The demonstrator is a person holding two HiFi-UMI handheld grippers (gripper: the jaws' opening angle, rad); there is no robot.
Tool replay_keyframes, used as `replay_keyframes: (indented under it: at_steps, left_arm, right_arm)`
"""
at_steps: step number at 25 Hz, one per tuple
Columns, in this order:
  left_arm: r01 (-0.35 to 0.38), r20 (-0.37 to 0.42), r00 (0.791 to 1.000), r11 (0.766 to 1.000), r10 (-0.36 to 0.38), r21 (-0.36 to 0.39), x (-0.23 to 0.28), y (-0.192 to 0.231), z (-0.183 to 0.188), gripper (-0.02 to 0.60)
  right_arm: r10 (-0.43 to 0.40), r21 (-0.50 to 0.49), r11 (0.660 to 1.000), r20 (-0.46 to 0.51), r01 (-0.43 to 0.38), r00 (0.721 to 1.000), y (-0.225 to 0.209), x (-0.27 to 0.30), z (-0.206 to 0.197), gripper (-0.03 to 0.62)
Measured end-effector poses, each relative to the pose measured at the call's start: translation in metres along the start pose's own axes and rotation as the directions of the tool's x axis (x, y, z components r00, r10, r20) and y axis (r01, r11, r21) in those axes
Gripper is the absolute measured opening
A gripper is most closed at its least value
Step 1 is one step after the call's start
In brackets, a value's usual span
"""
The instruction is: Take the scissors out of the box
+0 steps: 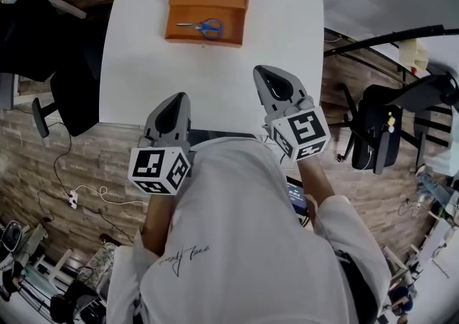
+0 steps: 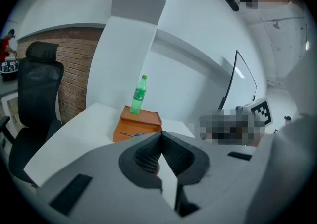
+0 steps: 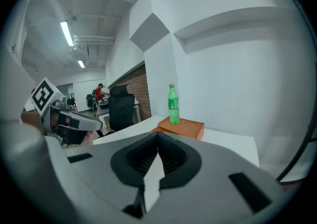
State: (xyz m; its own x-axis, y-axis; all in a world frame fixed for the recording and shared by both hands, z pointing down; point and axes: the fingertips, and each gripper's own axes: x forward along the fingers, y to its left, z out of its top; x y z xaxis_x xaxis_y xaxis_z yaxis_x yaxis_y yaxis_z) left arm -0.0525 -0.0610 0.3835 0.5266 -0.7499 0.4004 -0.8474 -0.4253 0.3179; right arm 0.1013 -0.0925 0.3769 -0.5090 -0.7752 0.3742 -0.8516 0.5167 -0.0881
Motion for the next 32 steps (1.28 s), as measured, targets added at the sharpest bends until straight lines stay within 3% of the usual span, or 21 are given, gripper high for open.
replay_keyframes:
  at_steps: [32]
  left_arm:
    - [0.007, -0.048, 0.999, 0.998, -0.009, -0.058, 0.032, 0.044, 0.009, 0.008]
  right_arm:
    - [0.033, -0.091, 0.995, -0.164, -0.048, 0.986, -0.024, 0.088, -0.002, 0.011]
